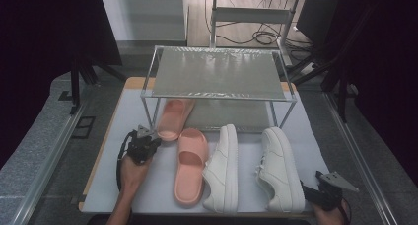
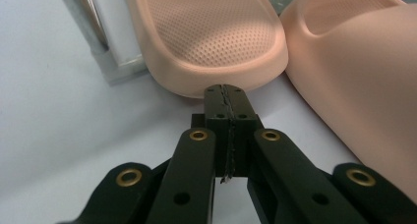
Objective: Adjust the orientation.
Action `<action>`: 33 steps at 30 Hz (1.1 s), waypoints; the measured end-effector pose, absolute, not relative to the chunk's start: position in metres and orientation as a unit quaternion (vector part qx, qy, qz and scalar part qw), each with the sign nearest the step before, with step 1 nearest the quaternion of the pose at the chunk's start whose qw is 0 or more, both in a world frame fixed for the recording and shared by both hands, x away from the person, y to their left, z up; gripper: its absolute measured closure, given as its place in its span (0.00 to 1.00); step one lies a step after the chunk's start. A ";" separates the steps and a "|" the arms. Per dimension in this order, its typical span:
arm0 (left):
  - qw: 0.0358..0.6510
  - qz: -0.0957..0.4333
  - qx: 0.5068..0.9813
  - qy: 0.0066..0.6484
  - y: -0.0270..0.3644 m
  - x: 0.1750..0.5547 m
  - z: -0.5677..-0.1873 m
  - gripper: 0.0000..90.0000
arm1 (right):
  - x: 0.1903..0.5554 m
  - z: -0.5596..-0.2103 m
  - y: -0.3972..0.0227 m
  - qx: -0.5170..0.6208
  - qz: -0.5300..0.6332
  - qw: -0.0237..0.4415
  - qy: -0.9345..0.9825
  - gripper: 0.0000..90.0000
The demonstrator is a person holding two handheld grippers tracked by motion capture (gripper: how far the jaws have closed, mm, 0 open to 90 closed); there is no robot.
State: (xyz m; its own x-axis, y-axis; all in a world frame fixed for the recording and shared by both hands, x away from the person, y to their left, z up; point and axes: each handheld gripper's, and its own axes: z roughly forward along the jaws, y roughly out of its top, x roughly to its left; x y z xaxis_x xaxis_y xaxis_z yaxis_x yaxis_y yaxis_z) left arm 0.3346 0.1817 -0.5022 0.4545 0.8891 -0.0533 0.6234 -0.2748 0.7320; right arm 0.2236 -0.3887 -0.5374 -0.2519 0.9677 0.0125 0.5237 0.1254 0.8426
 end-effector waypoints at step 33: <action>0.339 0.193 0.783 0.484 0.143 0.388 -0.509 1.00 | 0.223 -0.538 -0.389 0.538 0.385 0.288 0.693 0.15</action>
